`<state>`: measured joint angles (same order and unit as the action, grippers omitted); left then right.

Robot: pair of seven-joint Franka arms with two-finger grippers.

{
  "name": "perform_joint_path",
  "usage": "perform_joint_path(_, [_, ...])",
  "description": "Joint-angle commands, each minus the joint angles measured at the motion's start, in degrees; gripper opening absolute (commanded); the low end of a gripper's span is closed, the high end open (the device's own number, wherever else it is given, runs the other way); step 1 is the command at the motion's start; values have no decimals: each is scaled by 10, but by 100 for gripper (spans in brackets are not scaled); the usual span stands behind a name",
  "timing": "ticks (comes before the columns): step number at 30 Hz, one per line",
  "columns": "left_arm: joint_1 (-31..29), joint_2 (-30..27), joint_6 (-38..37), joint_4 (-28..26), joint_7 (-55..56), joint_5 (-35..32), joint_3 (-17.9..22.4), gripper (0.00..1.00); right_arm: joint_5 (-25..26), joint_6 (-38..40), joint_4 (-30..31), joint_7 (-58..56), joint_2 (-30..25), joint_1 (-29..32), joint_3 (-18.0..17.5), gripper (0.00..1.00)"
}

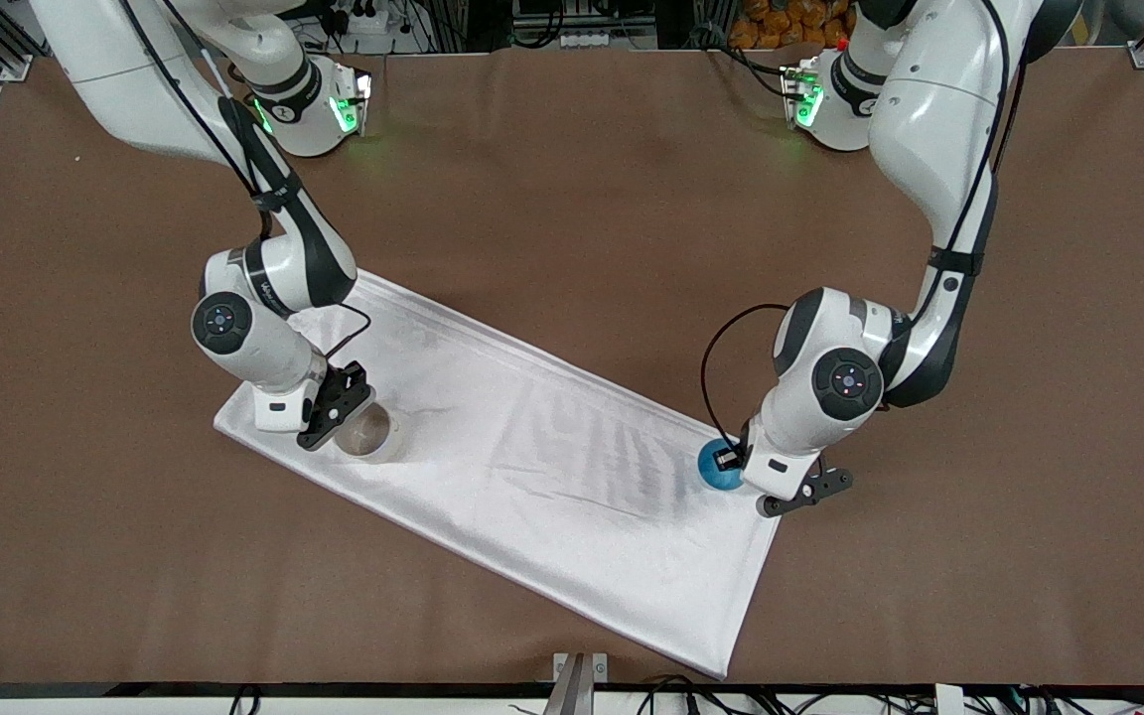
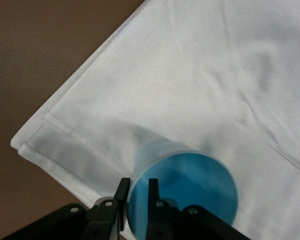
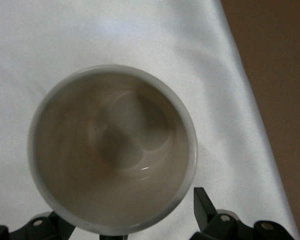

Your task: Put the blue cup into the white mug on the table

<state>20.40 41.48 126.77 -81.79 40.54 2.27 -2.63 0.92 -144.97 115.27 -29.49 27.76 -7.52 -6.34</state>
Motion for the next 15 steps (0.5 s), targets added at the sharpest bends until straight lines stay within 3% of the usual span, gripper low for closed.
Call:
perform_joint_path(1, [0, -47, -37, -35, 17, -20, 0, 0, 0, 73, -29, 25, -11, 2, -3, 0])
perform_joint_path(11, [-17, -147, -38, -144, -30, -28, -1, 0, 0, 259, -68, 118, -97, -9, -25, 0])
perform_joint_path(15, [-33, -196, -39, -194, -69, -27, -4, 0, -9, 354, -117, 153, -117, -16, -32, 0])
